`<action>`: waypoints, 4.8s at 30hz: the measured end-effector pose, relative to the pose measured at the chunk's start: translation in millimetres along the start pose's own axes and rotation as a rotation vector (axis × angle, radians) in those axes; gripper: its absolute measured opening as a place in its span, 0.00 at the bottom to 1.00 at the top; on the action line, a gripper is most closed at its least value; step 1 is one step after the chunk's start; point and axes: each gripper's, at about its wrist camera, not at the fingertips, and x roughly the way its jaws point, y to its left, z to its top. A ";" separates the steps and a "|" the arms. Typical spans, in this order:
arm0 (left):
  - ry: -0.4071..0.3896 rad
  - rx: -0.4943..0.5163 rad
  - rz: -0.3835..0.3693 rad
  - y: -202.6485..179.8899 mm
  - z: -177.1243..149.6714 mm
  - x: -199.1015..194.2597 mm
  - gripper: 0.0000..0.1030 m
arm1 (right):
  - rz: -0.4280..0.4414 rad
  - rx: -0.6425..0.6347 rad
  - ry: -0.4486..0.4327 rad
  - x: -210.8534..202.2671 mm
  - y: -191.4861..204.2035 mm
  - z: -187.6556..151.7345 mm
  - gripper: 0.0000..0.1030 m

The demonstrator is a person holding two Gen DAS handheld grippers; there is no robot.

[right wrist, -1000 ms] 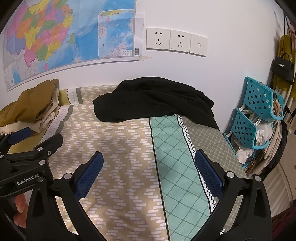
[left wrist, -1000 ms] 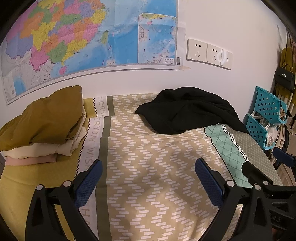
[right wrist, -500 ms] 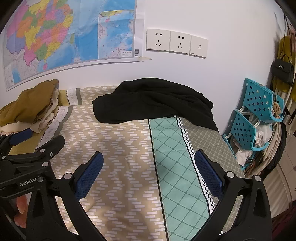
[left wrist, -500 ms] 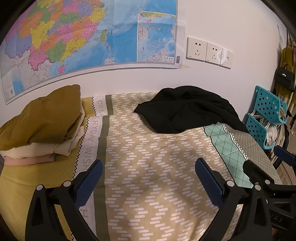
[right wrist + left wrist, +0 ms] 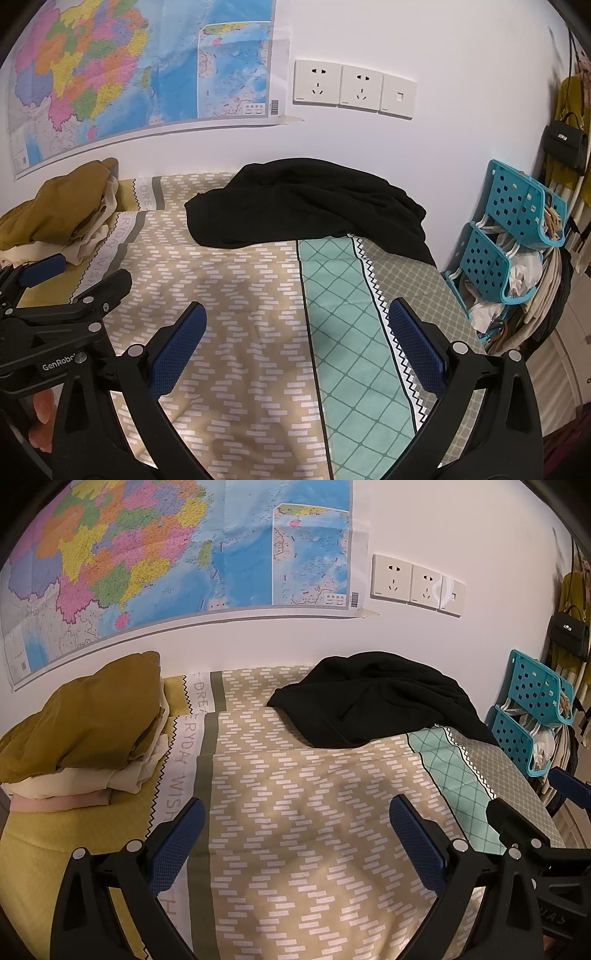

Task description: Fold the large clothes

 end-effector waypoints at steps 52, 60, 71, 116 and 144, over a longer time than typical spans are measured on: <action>0.145 -0.033 0.137 67.4 34.4 92.6 0.94 | 0.045 -0.589 0.091 208.3 44.2 92.8 0.18; 0.148 -0.021 0.138 71.5 36.2 104.9 0.94 | 0.033 -0.713 0.087 234.8 59.3 95.3 0.47; 0.003 0.120 0.104 57.2 74.6 117.3 0.94 | 0.178 -0.245 -0.099 125.1 -74.6 203.8 0.07; -0.807 0.264 -0.377 -104.5 314.4 -123.8 0.02 | 0.082 0.047 -0.741 -280.2 -278.2 267.6 0.06; 0.242 0.099 0.141 138.6 76.6 112.6 0.02 | 0.571 0.073 0.231 145.4 -29.1 199.8 0.01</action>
